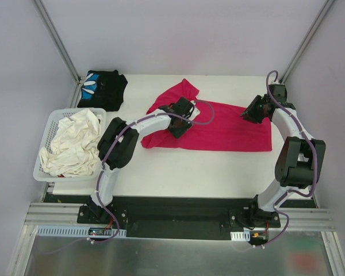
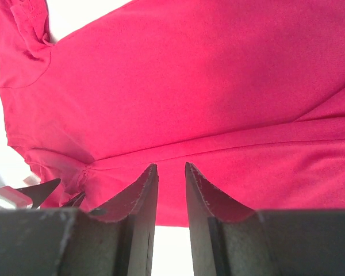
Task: Fold and stack the t-shirts
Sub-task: Fold the flattened tshirt in 1/3 of the way
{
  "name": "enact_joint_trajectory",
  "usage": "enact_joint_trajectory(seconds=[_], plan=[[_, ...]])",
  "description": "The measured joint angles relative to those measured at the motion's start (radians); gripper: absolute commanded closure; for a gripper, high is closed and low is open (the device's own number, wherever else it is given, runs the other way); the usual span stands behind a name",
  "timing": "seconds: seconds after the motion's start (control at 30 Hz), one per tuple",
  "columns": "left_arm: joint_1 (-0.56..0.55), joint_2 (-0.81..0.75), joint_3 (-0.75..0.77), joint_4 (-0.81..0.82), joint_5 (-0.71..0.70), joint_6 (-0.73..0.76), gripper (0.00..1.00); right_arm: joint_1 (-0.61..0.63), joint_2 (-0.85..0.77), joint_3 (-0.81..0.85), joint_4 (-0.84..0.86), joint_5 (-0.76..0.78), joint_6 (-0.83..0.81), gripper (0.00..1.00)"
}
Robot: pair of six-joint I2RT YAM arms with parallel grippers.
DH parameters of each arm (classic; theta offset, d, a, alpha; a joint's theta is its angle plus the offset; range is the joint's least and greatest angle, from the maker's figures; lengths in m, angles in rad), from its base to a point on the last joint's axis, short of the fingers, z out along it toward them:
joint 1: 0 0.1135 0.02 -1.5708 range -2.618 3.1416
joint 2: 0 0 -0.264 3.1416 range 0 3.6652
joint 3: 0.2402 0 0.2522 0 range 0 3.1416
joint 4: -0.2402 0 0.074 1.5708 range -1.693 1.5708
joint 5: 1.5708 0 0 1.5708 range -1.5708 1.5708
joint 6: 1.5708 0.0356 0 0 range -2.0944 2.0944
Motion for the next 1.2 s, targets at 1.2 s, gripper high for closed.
enact_joint_trajectory(seconds=[1.2], plan=[[-0.001,0.04,0.045,-0.005,-0.019,-0.021,0.86,-0.001,0.0,0.0,0.001,-0.016,0.0,0.73]])
